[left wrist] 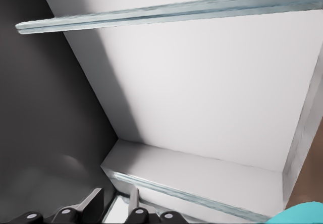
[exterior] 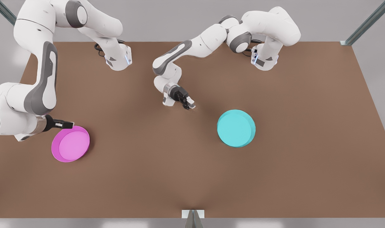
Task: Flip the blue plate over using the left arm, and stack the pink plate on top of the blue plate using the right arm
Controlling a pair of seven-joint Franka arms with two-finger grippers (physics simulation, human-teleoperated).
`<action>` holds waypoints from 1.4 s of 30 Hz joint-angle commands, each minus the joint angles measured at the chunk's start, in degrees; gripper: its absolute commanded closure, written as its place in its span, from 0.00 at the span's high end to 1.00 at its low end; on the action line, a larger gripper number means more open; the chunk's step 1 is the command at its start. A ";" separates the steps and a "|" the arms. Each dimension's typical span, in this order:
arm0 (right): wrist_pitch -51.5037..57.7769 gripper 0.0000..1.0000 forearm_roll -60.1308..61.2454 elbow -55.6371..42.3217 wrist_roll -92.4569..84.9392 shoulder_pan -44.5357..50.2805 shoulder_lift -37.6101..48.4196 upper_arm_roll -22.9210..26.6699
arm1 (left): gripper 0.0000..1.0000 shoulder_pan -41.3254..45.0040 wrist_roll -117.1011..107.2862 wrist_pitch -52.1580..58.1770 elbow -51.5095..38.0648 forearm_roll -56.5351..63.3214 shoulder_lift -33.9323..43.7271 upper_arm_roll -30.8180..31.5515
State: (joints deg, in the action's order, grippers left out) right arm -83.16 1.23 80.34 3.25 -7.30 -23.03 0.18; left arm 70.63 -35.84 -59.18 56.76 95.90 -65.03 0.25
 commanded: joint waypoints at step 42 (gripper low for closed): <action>-26.97 0.67 16.26 -1.85 -28.74 -20.39 -25.92 1.58 | 1.00 -62.10 42.43 -21.15 15.04 -99.77 50.18 -6.84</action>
State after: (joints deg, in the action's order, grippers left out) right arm -110.13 17.49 78.49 -25.49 -27.69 -48.96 1.79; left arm 8.51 6.53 -80.28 71.81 -3.53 -14.81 -6.59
